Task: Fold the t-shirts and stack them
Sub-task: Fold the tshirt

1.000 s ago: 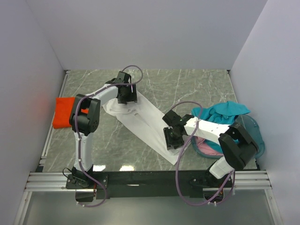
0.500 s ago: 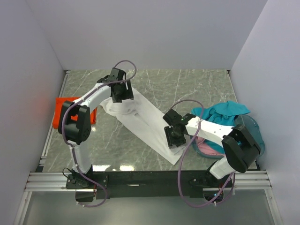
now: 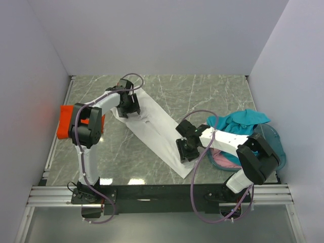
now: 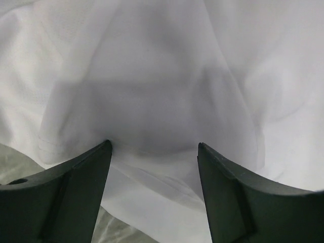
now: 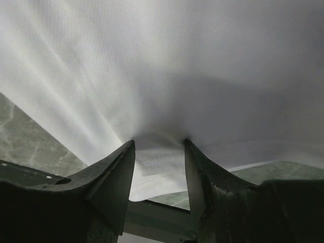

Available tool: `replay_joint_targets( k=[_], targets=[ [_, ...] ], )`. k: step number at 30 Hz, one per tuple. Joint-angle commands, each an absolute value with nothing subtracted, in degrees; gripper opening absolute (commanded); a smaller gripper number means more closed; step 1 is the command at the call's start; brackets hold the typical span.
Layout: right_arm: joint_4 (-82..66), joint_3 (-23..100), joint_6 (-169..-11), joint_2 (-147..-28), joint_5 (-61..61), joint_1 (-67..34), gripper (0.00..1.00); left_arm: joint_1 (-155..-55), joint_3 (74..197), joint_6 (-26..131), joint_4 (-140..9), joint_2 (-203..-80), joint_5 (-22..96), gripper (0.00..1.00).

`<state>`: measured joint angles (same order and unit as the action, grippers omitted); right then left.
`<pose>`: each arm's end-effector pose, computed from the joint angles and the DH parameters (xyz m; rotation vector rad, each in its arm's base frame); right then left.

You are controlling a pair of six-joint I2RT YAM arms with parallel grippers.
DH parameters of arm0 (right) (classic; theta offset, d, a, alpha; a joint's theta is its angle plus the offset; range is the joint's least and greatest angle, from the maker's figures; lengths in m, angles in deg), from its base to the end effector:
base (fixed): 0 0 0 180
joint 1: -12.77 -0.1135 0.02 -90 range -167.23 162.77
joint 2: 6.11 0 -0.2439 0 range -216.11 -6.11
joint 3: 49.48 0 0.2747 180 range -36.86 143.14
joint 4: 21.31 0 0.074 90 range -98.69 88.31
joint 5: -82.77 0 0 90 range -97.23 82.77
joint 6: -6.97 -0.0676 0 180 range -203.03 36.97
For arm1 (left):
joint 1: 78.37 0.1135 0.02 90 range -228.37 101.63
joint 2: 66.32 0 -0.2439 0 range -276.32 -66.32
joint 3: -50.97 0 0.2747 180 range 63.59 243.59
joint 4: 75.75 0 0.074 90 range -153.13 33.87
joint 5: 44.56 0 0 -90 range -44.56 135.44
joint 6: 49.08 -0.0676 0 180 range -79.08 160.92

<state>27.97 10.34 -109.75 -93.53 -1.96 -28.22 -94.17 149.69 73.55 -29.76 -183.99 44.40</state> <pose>0.2107 0.1913 0.0923 -0.3867 2.9621 0.3055 0.4356 -0.1245 0.1120 -0.3951 2.7085 -0.2722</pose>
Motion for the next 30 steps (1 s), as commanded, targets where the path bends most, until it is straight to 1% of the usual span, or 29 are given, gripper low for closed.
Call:
replay_joint_targets(
  k=[1, 4, 8, 13, 25, 30],
  targets=[
    [24.0, 8.3, -108.5, -95.1, 4.1, -29.0, 0.51, -93.8, 153.8, 71.3, -30.3, -189.0, 47.9, 0.75],
    [24.2, 8.3, -108.5, -95.2, 4.7, -29.9, 0.51, -93.4, 158.3, 69.6, -29.3, -192.5, 48.5, 0.75],
    [24.2, 10.0, -108.6, -96.0, 6.9, -32.7, 0.50, -93.4, 164.8, 66.3, -29.8, -197.3, 46.0, 0.75],
    [24.7, 13.9, -109.5, -99.7, 8.3, -36.7, 0.51, -93.4, 168.9, 63.3, -31.5, -201.0, 43.5, 0.75],
    [27.4, 30.8, -114.1, -111.4, 10.7, -46.5, 0.50, -93.7, 176.2, 59.2, -33.2, -207.4, 39.6, 0.75],
    [31.4, 39.2, -113.6, -113.5, 8.1, -48.8, 0.52, -94.1, 179.0, 58.2, -34.1, -208.3, 37.5, 0.75]
  ],
)
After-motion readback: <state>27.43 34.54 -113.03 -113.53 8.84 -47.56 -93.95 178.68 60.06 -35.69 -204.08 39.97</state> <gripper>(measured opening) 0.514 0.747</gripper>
